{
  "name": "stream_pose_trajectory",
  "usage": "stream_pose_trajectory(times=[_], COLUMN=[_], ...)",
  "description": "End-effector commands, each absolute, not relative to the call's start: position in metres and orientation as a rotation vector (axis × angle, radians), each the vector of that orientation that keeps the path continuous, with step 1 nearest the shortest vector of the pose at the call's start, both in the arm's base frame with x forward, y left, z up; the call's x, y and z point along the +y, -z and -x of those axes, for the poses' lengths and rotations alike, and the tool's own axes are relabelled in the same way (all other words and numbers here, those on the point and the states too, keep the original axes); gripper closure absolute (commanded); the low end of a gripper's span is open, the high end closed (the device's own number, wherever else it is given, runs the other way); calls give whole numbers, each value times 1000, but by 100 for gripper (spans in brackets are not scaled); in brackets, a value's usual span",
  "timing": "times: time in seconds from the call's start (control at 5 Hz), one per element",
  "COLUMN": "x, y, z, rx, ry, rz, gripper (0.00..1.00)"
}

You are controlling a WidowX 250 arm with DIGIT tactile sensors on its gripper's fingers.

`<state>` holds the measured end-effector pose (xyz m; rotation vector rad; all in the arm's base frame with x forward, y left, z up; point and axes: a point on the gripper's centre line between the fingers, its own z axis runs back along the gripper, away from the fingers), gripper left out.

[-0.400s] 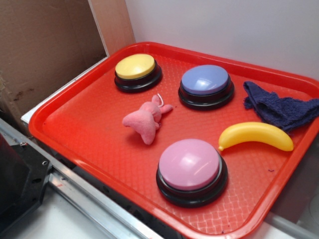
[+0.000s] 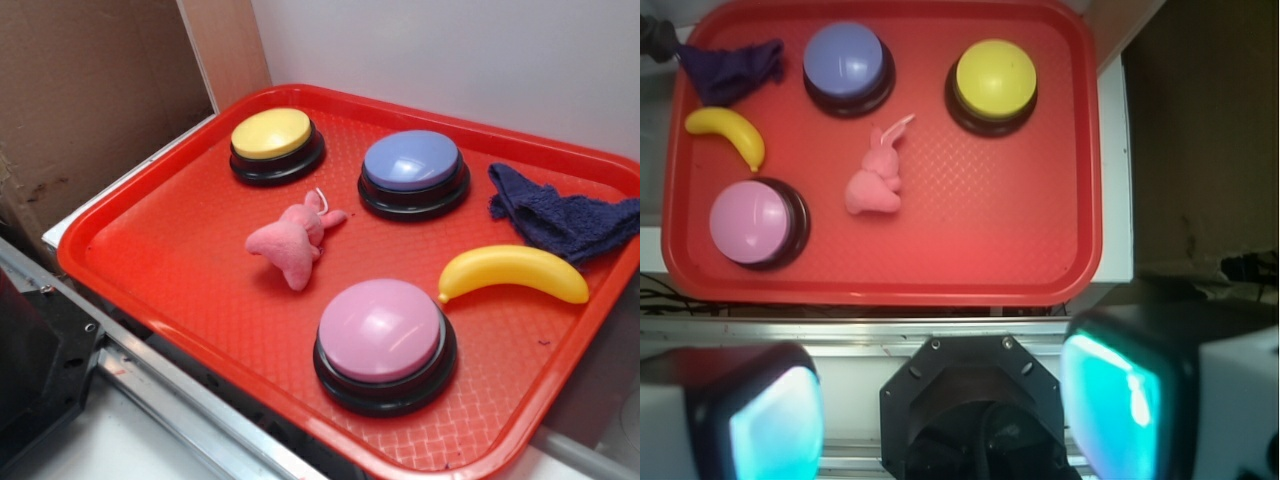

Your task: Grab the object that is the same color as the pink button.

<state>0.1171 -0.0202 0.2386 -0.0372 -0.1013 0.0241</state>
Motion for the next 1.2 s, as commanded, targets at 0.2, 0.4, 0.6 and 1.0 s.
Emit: stream_pose_trajectory(times=[0.2, 0.4, 0.6, 1.0], x=[-46, -53, -63, -77], y=[-172, -135, -99, -42], z=[-161, -181, -200, -220], rx=[-132, -192, -152, -90], ry=[-344, -393, -367, -353], rz=[22, 63, 90, 70], gripper=[0, 0, 0, 0])
